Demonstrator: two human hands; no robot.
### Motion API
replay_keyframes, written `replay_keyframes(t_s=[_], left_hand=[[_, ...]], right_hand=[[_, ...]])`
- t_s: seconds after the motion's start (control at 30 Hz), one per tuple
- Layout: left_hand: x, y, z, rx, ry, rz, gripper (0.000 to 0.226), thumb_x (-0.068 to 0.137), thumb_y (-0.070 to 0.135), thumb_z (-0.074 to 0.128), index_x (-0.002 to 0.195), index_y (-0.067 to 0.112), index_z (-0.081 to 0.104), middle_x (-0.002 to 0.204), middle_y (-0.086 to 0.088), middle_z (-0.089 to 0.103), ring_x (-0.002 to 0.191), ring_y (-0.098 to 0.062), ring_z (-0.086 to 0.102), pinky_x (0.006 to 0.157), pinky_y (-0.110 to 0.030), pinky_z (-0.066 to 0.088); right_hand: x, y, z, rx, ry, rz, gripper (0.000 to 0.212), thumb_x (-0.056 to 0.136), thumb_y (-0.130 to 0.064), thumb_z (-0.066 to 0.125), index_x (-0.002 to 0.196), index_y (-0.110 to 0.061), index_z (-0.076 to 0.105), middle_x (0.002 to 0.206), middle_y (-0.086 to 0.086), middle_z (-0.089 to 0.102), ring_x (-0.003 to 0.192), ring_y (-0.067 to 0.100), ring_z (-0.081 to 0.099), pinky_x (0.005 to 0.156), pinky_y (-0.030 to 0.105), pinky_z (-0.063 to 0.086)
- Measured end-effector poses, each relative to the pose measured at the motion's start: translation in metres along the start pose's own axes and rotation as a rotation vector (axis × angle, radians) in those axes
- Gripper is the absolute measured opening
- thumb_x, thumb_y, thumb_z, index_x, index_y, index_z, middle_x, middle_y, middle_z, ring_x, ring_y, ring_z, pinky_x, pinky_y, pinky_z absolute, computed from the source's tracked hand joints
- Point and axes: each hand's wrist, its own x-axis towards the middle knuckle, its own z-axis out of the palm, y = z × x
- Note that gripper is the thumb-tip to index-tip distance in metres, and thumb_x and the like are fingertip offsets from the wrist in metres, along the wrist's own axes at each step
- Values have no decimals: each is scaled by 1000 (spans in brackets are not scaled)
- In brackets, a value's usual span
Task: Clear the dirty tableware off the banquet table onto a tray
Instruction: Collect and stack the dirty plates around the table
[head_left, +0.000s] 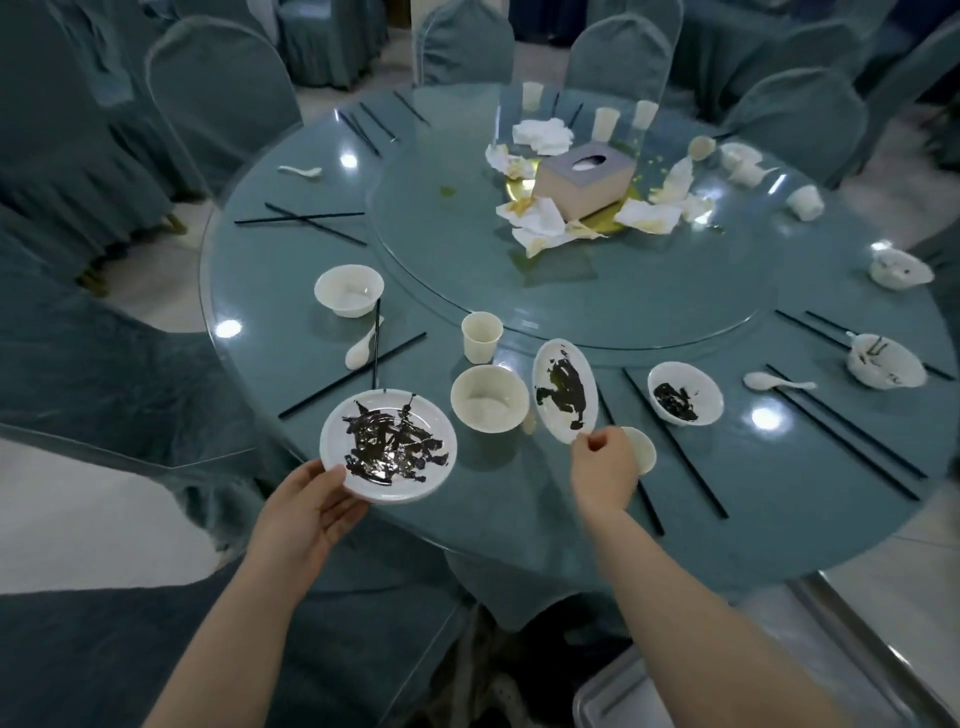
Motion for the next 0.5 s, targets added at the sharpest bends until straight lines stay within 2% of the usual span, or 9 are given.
replay_keyframes(t_s=[0.1,0.17,0.2,0.23,0.3,0.37,0.5], left_hand=[[-1,-4,6,2,-57,-16,9,95,10,53,99,13,60,83,-6,74,74,-17,68,57,-23,56],[-3,-7,9,11,-98,-24,11,94,10,53,102,12,60,83,-6,74,72,-17,68,57,-23,56],[-4,-8,10,18,-116,-26,11,94,10,54,103,12,60,83,-6,74,71,-17,69,57,-23,56],[-6,-9,11,27,-134,-27,12,94,10,54,104,11,60,83,-6,75,71,-17,69,57,-24,56],[-10,-10,15,47,-166,-26,12,93,10,55,105,11,60,83,-6,75,71,-17,70,58,-24,56],[-15,-11,20,60,-202,-22,14,94,10,54,106,11,60,84,-5,75,71,-17,71,58,-24,56],[-25,-13,30,92,-275,-28,17,93,13,57,110,12,61,90,-6,75,77,-18,71,63,-25,57]], right_hand=[[-12,-4,-22,10,52,-78,20,88,-18,58,70,-17,48,70,-5,57,66,21,54,58,28,40],[-21,-8,-35,39,73,-113,22,87,-18,60,69,-21,47,75,1,62,67,17,57,57,22,39],[-26,-11,-40,103,60,-109,20,87,-18,60,71,-21,48,77,4,65,69,18,61,60,24,43],[-32,-13,-44,201,32,-95,17,88,-17,60,74,-19,50,77,7,68,71,19,66,63,27,49],[-45,-17,-51,363,-43,-77,11,89,-11,59,81,-15,52,72,9,71,66,18,71,58,26,53],[-58,-21,-57,408,-122,-75,7,89,-9,59,85,-12,54,69,8,70,60,17,70,53,23,53],[-79,-23,-61,400,-241,-21,3,88,-11,60,89,-11,58,67,6,71,58,16,69,55,24,54]])
